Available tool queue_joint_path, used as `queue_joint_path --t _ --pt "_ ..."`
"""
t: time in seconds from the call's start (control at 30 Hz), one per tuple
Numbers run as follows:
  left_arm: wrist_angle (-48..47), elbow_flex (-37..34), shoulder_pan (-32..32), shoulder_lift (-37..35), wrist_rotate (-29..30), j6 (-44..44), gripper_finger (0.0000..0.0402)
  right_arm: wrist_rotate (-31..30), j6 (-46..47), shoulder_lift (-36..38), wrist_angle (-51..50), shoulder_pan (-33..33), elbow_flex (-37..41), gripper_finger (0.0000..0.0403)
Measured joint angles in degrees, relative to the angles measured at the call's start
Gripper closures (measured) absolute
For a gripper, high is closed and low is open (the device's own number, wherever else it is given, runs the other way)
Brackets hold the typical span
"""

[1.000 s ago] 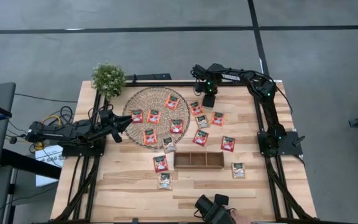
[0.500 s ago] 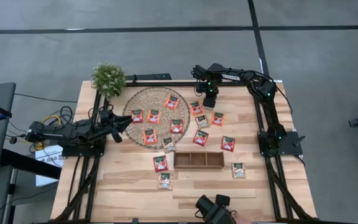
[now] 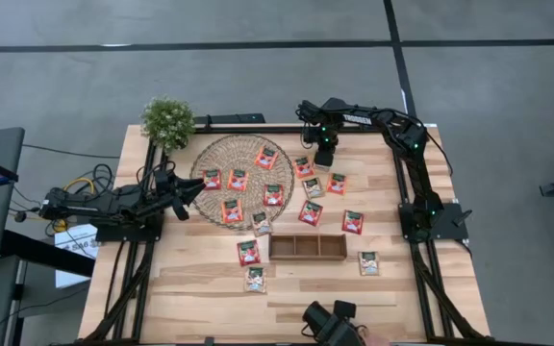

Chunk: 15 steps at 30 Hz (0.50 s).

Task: Pick & Place Tea
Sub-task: Put the brown tea bag into the right slot of the wooden organizer

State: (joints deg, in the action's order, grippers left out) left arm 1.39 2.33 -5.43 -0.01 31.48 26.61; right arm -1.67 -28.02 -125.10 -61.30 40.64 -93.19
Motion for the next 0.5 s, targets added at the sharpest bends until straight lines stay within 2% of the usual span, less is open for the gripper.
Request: queue_joint_path --t 0.13,0.33,0.5 --pt "0.00 0.00 -0.01 0.00 0.00 0.00 0.0291 -0.30 0.06 0.00 0.09 0.00 0.00 0.0402" --pt "0.00 0.00 -0.01 0.00 0.00 0.00 0.0291 -5.68 -0.33 0.00 0.68 0.79 0.00 0.0402" --pt "0.00 0.00 0.00 0.00 0.00 0.00 0.0291 -5.99 -0.34 0.00 0.38 1.79 0.00 0.0402"
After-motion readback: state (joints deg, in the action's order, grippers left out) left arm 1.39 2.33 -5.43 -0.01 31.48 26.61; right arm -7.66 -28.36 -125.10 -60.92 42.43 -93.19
